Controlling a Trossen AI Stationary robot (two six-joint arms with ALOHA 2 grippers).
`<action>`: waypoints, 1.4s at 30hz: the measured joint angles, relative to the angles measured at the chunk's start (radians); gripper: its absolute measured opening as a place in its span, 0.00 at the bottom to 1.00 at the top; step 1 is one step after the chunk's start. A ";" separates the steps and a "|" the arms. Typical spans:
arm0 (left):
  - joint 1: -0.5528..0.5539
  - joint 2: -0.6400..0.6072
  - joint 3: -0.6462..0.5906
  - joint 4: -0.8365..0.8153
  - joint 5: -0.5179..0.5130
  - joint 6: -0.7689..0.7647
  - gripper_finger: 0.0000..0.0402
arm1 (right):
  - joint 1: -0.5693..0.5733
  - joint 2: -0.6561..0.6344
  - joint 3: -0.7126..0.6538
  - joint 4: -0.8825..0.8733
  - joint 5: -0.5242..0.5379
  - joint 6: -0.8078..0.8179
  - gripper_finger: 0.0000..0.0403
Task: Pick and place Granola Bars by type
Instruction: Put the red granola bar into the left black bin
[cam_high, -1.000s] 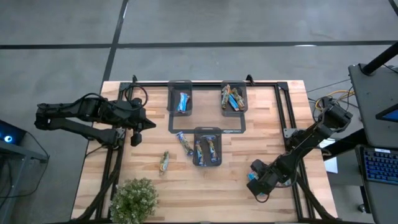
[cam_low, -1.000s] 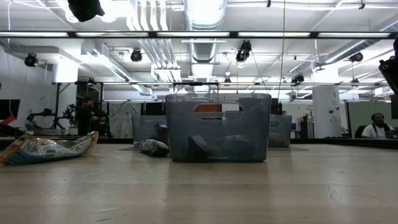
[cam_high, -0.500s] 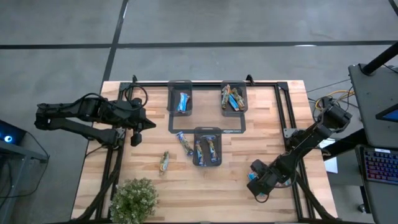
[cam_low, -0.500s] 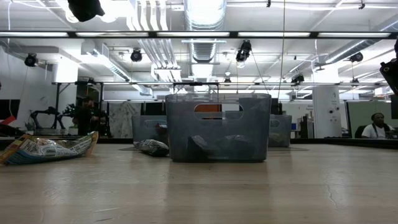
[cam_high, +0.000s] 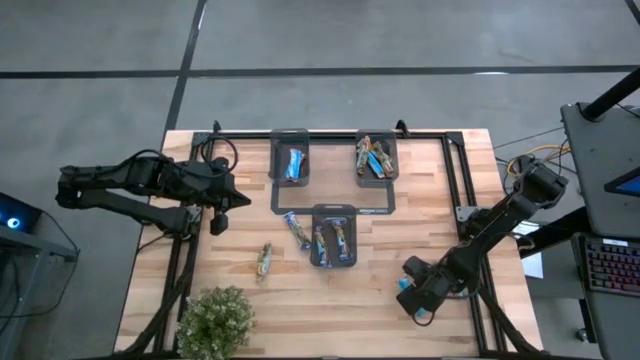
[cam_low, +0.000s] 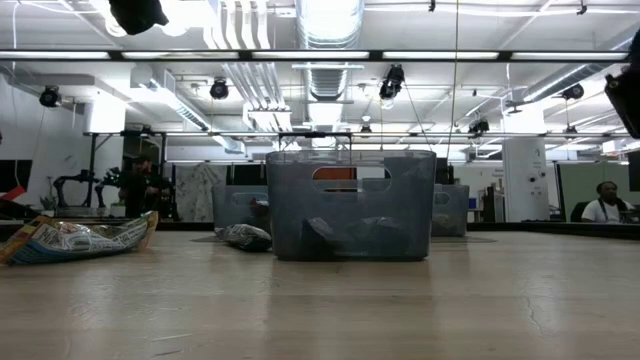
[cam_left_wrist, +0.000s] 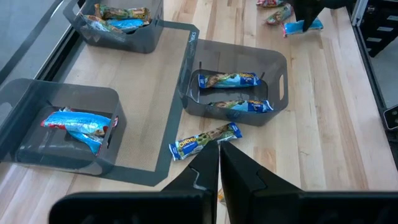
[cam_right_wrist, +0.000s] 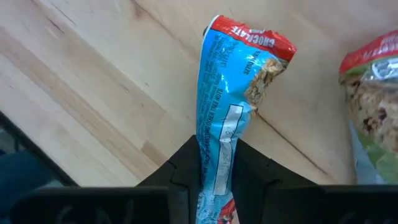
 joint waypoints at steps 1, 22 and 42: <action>0.000 0.000 0.000 0.000 0.000 0.000 0.00 | -0.001 -0.005 0.000 0.003 0.017 0.000 0.15; 0.000 0.000 0.000 0.000 0.000 0.023 0.00 | -0.298 -0.160 0.009 0.156 0.158 -0.323 0.14; 0.000 0.000 0.000 0.001 0.000 0.022 0.00 | -0.788 -0.160 0.193 0.164 -0.058 -0.841 0.15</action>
